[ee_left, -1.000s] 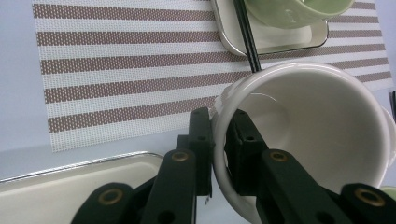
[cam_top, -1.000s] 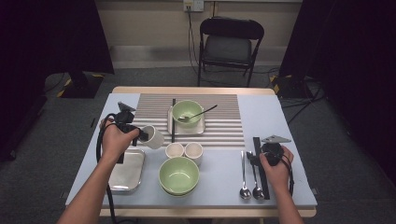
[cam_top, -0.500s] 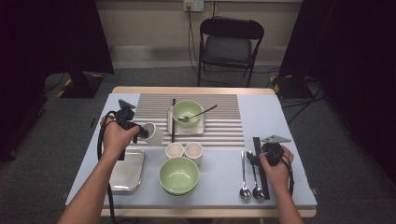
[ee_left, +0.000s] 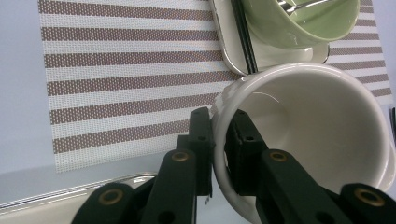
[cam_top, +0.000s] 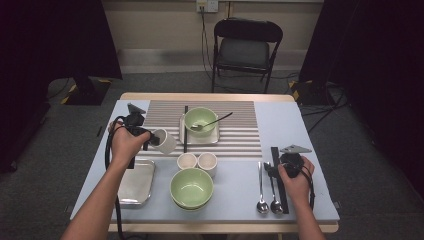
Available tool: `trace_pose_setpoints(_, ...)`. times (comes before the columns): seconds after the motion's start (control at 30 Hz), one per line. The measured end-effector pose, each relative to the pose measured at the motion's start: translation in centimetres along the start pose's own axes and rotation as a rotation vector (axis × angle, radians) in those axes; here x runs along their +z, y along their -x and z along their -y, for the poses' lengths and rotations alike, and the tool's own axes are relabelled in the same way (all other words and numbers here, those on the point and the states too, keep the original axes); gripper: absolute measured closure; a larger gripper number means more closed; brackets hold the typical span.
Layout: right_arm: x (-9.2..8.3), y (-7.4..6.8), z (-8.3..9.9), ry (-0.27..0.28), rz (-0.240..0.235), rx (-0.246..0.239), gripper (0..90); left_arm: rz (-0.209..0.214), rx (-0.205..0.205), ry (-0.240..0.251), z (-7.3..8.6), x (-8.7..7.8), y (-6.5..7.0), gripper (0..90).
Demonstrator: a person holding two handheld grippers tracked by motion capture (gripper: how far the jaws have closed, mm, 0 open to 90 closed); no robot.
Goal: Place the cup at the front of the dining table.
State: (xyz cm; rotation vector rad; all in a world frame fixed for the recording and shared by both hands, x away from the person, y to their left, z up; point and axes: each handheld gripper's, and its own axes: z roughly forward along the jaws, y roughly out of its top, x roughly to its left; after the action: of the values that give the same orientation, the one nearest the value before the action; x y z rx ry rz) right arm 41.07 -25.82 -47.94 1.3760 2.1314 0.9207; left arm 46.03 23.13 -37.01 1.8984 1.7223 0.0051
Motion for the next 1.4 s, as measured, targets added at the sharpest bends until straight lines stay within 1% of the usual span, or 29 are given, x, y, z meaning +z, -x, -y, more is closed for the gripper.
trace_pose_setpoints(0.13,0.0,0.0,0.0,0.0,0.0,0.0,14.4,0.004,-0.007,-0.004,-0.1,0.2,-0.1,81.4)
trace_pose_setpoints(0.17,0.0,0.0,0.0,0.0,0.0,0.0,14.4,0.0,-0.003,-0.004,-0.2,0.2,-0.1,81.4)
trace_pose_setpoints(0.23,0.0,0.0,0.0,0.0,0.0,0.0,14.4,-0.002,-0.01,-0.002,-0.2,0.3,-0.2,81.4)
trace_pose_setpoints(0.27,0.0,0.0,0.0,0.0,0.0,0.0,14.4,-0.003,-0.003,-0.007,-0.3,0.3,-0.3,81.4)
trace_pose_setpoints(0.37,0.0,0.0,0.0,0.0,0.0,0.0,14.4,-0.003,-0.011,-0.004,-0.4,0.4,-0.3,81.4)
trace_pose_setpoints(0.43,0.0,0.0,0.0,0.0,0.0,0.0,14.4,-0.002,-0.007,-0.005,-0.4,0.4,-0.4,81.5)
trace_pose_setpoints(0.47,0.0,0.0,0.0,0.0,0.0,0.0,14.4,0.003,-0.016,-0.006,-0.4,0.5,-0.4,81.4)
trace_pose_setpoints(0.57,0.0,0.0,0.0,0.001,0.001,0.0,14.4,-0.005,-0.015,-0.003,-0.5,0.6,-0.5,81.4)
trace_pose_setpoints(0.63,0.0,0.0,0.0,0.0,0.001,0.0,14.4,0.006,-0.017,-0.007,-0.6,0.7,-0.6,81.4)
trace_pose_setpoints(0.9,0.0,0.0,0.0,0.001,0.001,0.0,14.4,-0.001,-0.018,-0.006,-0.9,0.9,-0.6,81.5)
trace_pose_setpoints(1.0,0.0,0.0,0.0,0.002,0.001,0.0,14.4,-0.001,-0.021,0.002,-1.1,0.8,-0.6,81.6)
trace_pose_setpoints(1.1,0.0,0.0,0.0,0.001,0.0,0.0,14.4,0.009,-0.025,0.0,-1.3,0.8,-0.5,81.5)
trace_pose_setpoints(1.13,0.0,0.0,0.0,0.0,0.0,0.0,14.4,0.005,-0.022,0.002,-1.4,0.7,-0.5,81.5)
trace_pose_setpoints(1.17,0.0,0.0,0.0,0.0,0.0,0.0,14.4,0.003,-0.03,0.008,-1.4,0.7,-0.5,81.6)
trace_pose_setpoints(1.23,0.0,0.0,0.0,0.001,0.001,0.0,14.4,0.006,-0.033,0.006,-1.5,0.8,-0.5,81.6)
trace_pose_setpoints(1.27,0.0,0.0,0.0,0.001,0.001,0.0,14.4,0.003,-0.024,0.0,-1.6,0.8,-0.6,81.6)
trace_pose_setpoints(1.3,0.0,0.0,0.0,0.001,0.001,0.0,14.4,0.004,-0.03,0.002,-1.6,0.9,-0.5,81.6)
trace_pose_setpoints(1.33,0.0,0.0,0.0,0.001,0.0,0.0,14.4,0.001,-0.027,0.0,-1.6,0.9,-0.6,81.6)
trace_pose_setpoints(1.37,0.0,0.0,0.0,0.0,0.0,0.0,14.4,0.004,-0.038,0.0,-1.7,1.0,-0.6,81.6)
trace_pose_setpoints(1.4,0.0,0.0,0.0,0.0,0.0,0.0,14.4,-0.006,-0.035,0.001,-1.7,1.0,-0.6,81.6)
